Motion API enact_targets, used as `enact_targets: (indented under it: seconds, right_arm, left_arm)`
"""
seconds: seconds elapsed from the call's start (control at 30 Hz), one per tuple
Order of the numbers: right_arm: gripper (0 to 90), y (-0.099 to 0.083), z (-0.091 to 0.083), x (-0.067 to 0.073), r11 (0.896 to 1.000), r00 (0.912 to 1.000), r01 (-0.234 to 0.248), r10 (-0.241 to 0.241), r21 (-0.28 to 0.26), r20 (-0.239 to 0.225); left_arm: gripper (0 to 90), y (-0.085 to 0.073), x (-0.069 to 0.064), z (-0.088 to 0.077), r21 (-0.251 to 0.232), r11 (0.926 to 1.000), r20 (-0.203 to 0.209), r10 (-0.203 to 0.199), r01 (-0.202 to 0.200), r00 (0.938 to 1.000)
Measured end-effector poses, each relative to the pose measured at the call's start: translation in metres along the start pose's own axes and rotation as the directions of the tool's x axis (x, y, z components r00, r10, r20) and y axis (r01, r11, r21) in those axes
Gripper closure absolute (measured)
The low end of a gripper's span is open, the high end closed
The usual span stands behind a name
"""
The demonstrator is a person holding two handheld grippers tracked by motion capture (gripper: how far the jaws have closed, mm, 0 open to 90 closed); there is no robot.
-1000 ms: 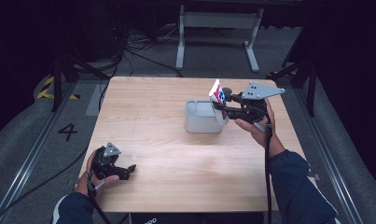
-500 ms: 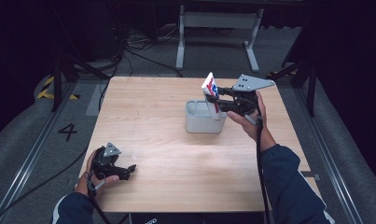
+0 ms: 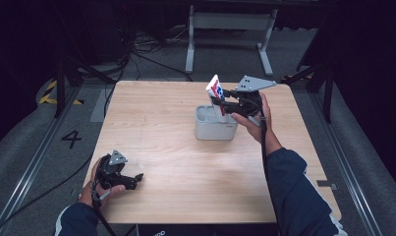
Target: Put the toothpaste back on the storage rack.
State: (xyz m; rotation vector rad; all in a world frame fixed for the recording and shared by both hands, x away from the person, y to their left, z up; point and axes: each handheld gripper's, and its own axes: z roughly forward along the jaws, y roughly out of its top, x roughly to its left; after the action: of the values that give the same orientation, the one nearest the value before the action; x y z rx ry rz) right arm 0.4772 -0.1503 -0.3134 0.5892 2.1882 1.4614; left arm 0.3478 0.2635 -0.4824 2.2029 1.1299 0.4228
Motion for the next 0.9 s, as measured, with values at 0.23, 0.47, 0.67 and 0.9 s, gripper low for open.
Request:
enact_targets:
  seconds: [0.23,0.47,0.67,0.9]
  right_arm:
    - [62.6,-0.006,0.009,-0.005,1.000,0.9996,-0.028,0.028,0.012,0.007]
    - [62.5,-0.011,0.014,-0.008,0.999,0.9989,-0.044,0.044,0.013,0.015]
    - [62.5,-0.012,0.018,-0.010,0.999,0.9985,-0.048,0.048,0.014,0.025]
    - [62.4,-0.017,0.025,-0.013,0.998,0.9975,-0.064,0.063,0.027,0.032]
  left_arm:
    - [0.5,0.000,0.000,0.000,0.001,1.0000,0.000,0.000,0.000,1.0000]
    - [0.6,0.000,0.000,0.000,0.000,1.0000,0.002,-0.003,0.003,1.0000]
    - [0.5,0.000,0.000,0.000,0.001,1.0000,0.001,-0.001,0.001,1.0000]
    - [0.5,0.000,0.000,0.000,0.000,1.0000,0.003,-0.002,0.002,1.0000]
